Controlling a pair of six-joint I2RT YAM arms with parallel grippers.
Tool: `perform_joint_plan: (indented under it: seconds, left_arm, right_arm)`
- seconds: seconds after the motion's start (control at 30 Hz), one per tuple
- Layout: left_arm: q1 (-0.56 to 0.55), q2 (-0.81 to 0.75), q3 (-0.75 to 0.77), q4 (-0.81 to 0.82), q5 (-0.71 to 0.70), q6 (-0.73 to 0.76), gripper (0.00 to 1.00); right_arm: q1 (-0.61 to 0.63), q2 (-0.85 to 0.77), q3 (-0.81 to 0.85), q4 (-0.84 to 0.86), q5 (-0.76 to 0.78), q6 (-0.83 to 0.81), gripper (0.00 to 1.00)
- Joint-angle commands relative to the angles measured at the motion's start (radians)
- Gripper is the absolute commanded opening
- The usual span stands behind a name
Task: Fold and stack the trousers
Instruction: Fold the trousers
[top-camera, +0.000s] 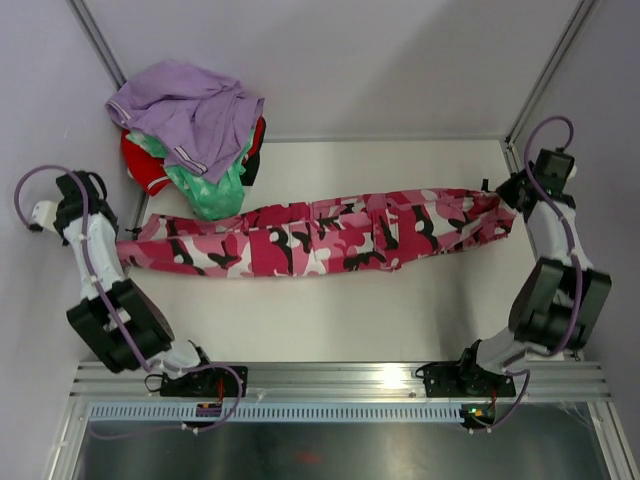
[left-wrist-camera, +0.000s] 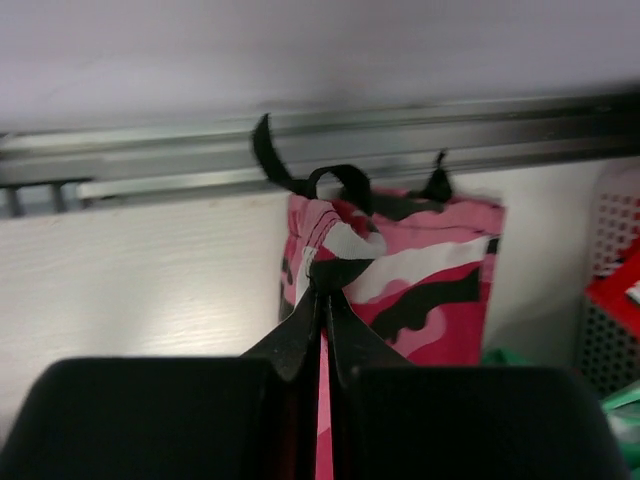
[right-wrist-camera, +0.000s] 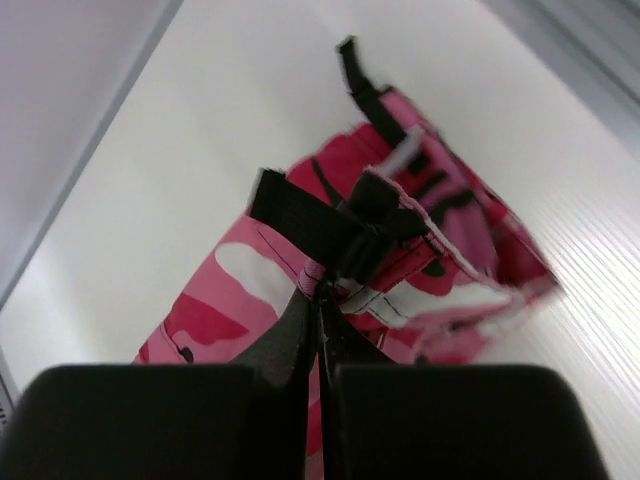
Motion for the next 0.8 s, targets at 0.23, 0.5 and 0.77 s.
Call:
perform_joint_plan:
  seconds: [0.23, 0.5, 0.77]
  left_arm:
    - [-0.063, 0.277, 0.211, 0.043, -0.185, 0.004, 0.02]
    - [-0.118, 0.445, 0.325, 0.020, -0.249, -0.018, 0.02]
    - [-0.181, 0.581, 0.507, 0.040, -0.268, 0.025, 0.02]
  right_arm:
    - [0.040, 0.320, 0.332, 0.078, 0.048, -0.092, 0.00]
    - [0.057, 0.491, 0.393, 0.125, 0.047, -0.121, 0.00]
    - [0.067, 0.623, 0.490, 0.123, 0.053, -0.141, 0.00]
